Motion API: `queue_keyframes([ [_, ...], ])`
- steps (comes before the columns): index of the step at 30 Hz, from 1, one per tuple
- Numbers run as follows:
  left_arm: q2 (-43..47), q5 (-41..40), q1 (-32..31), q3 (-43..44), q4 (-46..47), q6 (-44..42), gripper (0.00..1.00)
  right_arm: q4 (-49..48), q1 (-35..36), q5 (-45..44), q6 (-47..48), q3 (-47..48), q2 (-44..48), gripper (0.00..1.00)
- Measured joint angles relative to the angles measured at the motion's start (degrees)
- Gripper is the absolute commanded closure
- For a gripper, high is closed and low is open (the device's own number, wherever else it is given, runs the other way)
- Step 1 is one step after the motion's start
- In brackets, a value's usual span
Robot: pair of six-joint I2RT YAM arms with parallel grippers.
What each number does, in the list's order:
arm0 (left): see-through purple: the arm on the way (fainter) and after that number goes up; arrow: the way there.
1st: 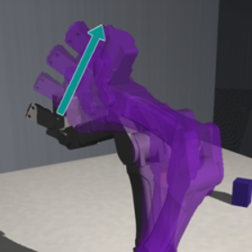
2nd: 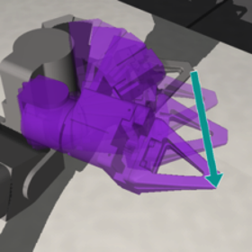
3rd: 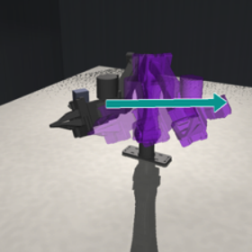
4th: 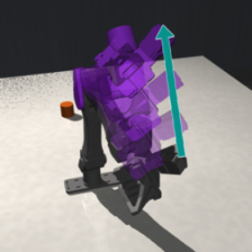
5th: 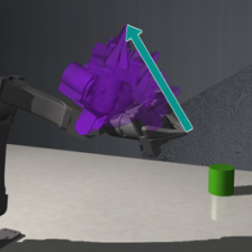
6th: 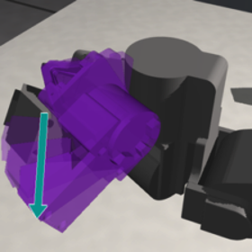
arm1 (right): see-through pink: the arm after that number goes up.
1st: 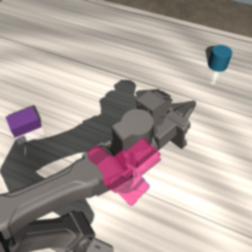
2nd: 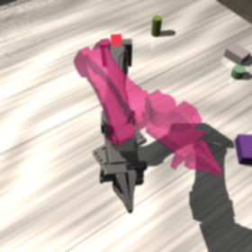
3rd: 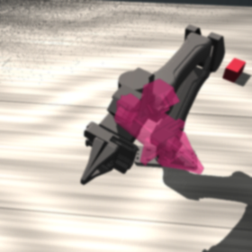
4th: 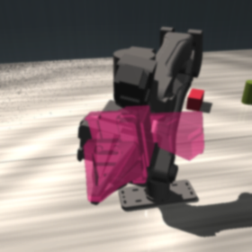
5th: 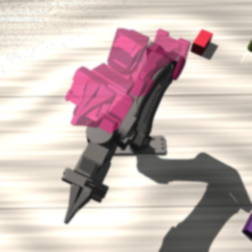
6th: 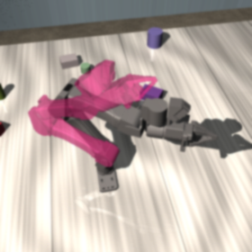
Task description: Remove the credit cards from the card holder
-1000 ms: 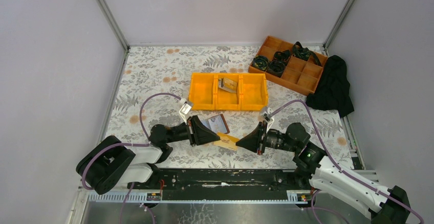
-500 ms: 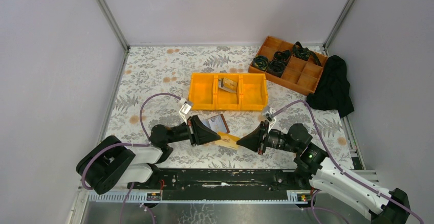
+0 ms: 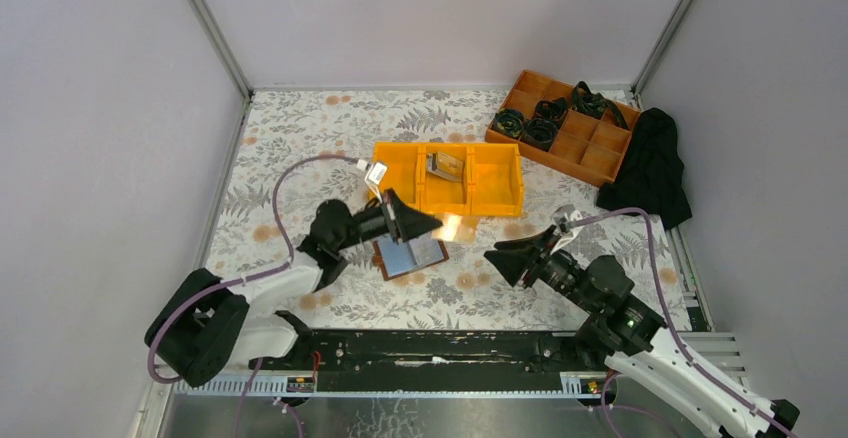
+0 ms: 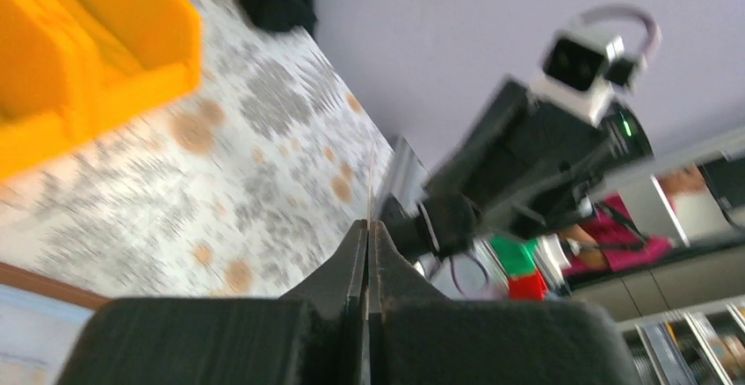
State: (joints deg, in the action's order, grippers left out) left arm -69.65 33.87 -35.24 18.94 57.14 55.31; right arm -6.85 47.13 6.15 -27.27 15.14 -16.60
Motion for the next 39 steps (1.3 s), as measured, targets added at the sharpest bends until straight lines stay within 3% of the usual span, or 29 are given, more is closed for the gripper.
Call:
queue_keyframes([
  [4, -4.7, -1.1, 5.6, 11.3, -11.5, -2.1, 1.00, 4.3, 0.0, -6.9, 0.0, -0.1, 4.7, 0.49],
  [10, -17.9, -1.9, 12.5, 22.3, -19.6, -3.7, 1.00, 9.0, 0.0, -10.3, -0.2, -1.3, 6.1, 0.49],
  [23, -28.3, -9.3, 12.7, 41.9, -37.7, -11.3, 1.00, 12.0, 0.0, -10.3, 0.0, -2.0, 5.8, 0.49],
  [39, -35.9, -20.4, 8.5, 50.6, -49.1, -18.0, 1.00, 12.7, 0.0, -11.1, -0.1, -2.3, 3.9, 0.49],
])
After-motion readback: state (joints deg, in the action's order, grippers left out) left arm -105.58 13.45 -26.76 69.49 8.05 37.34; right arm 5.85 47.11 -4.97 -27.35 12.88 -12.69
